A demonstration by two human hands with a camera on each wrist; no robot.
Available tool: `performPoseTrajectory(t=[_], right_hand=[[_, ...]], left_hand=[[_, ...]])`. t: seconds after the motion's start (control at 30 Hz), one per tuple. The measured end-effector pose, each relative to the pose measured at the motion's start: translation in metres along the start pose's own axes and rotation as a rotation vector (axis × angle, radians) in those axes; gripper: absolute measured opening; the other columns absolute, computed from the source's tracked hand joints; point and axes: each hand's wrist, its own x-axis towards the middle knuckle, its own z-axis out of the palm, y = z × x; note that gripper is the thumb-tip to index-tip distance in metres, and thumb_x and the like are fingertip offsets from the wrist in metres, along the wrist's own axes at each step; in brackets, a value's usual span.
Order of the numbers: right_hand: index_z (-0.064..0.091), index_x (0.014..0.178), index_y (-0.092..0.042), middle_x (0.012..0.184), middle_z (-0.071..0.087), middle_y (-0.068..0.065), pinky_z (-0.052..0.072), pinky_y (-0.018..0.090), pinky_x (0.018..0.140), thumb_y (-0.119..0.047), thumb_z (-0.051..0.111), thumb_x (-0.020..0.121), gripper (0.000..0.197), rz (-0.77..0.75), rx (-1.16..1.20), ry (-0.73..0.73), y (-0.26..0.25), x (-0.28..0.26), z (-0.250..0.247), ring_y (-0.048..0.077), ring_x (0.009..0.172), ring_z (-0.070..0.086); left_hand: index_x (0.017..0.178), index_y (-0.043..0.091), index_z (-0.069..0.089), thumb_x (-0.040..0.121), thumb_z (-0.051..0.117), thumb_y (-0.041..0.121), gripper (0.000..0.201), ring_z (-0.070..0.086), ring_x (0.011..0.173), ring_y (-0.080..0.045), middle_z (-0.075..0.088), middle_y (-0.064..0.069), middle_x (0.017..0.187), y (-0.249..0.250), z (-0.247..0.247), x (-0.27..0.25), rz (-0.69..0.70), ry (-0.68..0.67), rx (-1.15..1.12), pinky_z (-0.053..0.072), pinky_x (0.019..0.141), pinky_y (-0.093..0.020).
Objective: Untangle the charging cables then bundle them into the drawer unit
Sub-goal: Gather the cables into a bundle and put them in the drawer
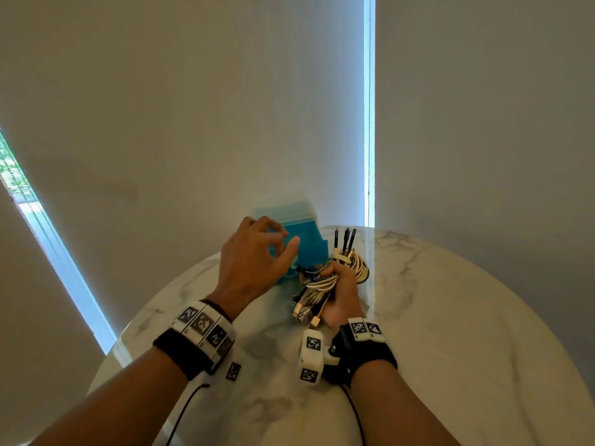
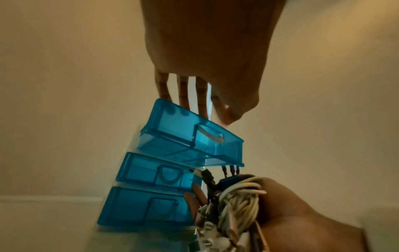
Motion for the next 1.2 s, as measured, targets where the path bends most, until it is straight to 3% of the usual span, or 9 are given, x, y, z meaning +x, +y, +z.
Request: performPoseTrajectory(t=[0.1, 0.2, 0.3, 0.4, 0.53, 0.77, 0.93, 1.1, 1.2], right_hand=[[0.081, 0.1, -0.004, 0.115, 0.075, 0.022, 0.04, 0.051, 0.124, -0.002, 0.046, 0.088, 0.038, 0.001, -0.012, 0.056, 0.0, 0.0, -0.001, 0.037, 0.116, 0.065], [0.082, 0.095, -0.005, 0.112, 0.077, 0.021, 0.039, 0.052, 0.125, -0.002, 0.046, 0.086, 0.038, -0.01, -0.039, 0.065, 0.001, -0.002, -0.001, 0.037, 0.112, 0.065], [0.086, 0.086, -0.008, 0.105, 0.077, 0.02, 0.045, 0.049, 0.116, -0.004, 0.047, 0.089, 0.039, -0.017, -0.072, 0.096, 0.001, -0.003, -0.001, 0.033, 0.101, 0.068], [0.084, 0.094, -0.01, 0.099, 0.077, 0.018, 0.063, 0.042, 0.08, -0.019, 0.052, 0.1, 0.034, -0.013, -0.12, 0.089, -0.002, -0.008, 0.004, 0.03, 0.086, 0.073], [0.071, 0.094, -0.011, 0.087, 0.073, 0.013, 0.059, 0.032, 0.065, -0.021, 0.052, 0.097, 0.023, 0.0, -0.155, 0.05, -0.007, -0.014, 0.007, 0.025, 0.072, 0.071], [0.066, 0.095, -0.011, 0.085, 0.07, 0.01, 0.058, 0.033, 0.065, -0.024, 0.053, 0.098, 0.019, 0.024, -0.251, 0.061, -0.006, -0.016, 0.007, 0.022, 0.069, 0.069], [0.065, 0.103, -0.004, 0.085, 0.072, 0.014, 0.062, 0.037, 0.064, -0.019, 0.052, 0.103, 0.02, -0.03, -0.3, 0.077, -0.011, -0.012, 0.007, 0.025, 0.07, 0.072], [0.06, 0.092, -0.013, 0.083, 0.062, 0.009, 0.055, 0.035, 0.063, -0.022, 0.06, 0.088, 0.011, -0.051, -0.389, 0.177, -0.021, -0.019, 0.011, 0.023, 0.069, 0.063], [0.061, 0.076, -0.017, 0.081, 0.061, 0.01, 0.052, 0.04, 0.073, -0.018, 0.071, 0.07, 0.011, -0.142, -0.483, 0.353, -0.046, -0.03, 0.018, 0.025, 0.068, 0.061]], left_hand=[[0.069, 0.031, 0.062, 0.097, 0.07, 0.059, 0.04, 0.057, 0.087, -0.007, 0.067, 0.017, 0.089, -0.002, -0.006, -0.001, -0.135, 0.118, -0.102, 0.046, 0.068, -0.027], [0.1, 0.037, 0.068, 0.093, 0.077, 0.042, 0.012, 0.052, 0.12, -0.019, 0.06, 0.008, 0.121, -0.019, 0.001, 0.014, -0.363, -0.049, -0.146, 0.045, 0.092, -0.033], [0.128, 0.028, 0.067, 0.09, 0.074, 0.019, 0.04, 0.028, 0.149, -0.031, 0.036, -0.005, 0.156, -0.03, 0.006, 0.026, -0.557, -0.343, -0.268, 0.031, 0.122, -0.043], [0.148, 0.021, 0.056, 0.07, 0.073, 0.026, 0.079, 0.023, 0.156, -0.028, 0.015, 0.001, 0.173, -0.027, -0.008, 0.024, -0.555, -0.509, -0.405, 0.026, 0.13, -0.044], [0.151, 0.032, 0.055, 0.059, 0.065, 0.027, 0.093, 0.036, 0.146, -0.016, 0.022, 0.017, 0.165, -0.02, -0.032, -0.001, -0.513, -0.53, -0.723, 0.038, 0.111, -0.033], [0.109, 0.021, 0.08, 0.102, 0.055, 0.028, 0.027, 0.061, 0.133, -0.03, 0.078, -0.001, 0.127, -0.036, 0.01, -0.013, -0.876, 0.081, -1.387, 0.053, 0.096, -0.042], [0.143, 0.013, 0.064, 0.094, 0.075, 0.051, 0.063, 0.061, 0.133, -0.045, 0.066, -0.02, 0.143, -0.043, 0.046, -0.022, -0.832, 0.028, -1.535, 0.053, 0.104, -0.059], [0.114, 0.021, 0.084, 0.103, 0.057, 0.061, 0.05, 0.075, 0.093, -0.026, 0.077, -0.01, 0.109, -0.045, 0.046, -0.042, -0.837, -0.134, -1.794, 0.062, 0.08, -0.039], [0.129, 0.014, 0.077, 0.099, 0.066, 0.062, 0.058, 0.072, 0.096, -0.026, 0.075, -0.011, 0.115, -0.049, 0.048, -0.049, -0.854, -0.174, -1.792, 0.057, 0.084, -0.04]])
